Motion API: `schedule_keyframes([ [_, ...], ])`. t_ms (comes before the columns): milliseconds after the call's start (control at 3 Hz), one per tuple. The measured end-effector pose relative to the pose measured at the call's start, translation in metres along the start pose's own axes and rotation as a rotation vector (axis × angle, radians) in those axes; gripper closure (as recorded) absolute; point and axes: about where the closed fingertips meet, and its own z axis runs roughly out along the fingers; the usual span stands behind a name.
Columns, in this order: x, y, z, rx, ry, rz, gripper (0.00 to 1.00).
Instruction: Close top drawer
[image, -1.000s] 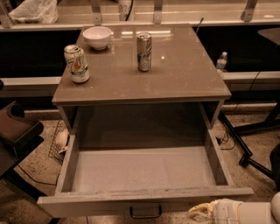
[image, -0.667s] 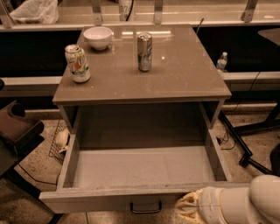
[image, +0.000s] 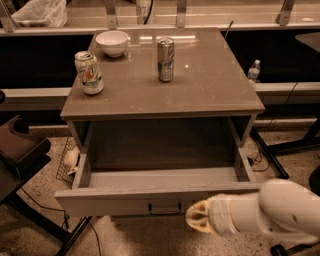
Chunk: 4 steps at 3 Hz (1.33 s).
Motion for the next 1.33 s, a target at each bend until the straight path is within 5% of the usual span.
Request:
schedule_keyframes([
  [333,-0.011,-0.037,0.032,-0.005,0.0,-0.04,1.0],
  [667,-0.007,-0.041,0.032,0.001,0.0,-0.036,1.0],
  [1333,0.04,-0.097,0.041,0.046,-0.004,-0.002,1.0],
])
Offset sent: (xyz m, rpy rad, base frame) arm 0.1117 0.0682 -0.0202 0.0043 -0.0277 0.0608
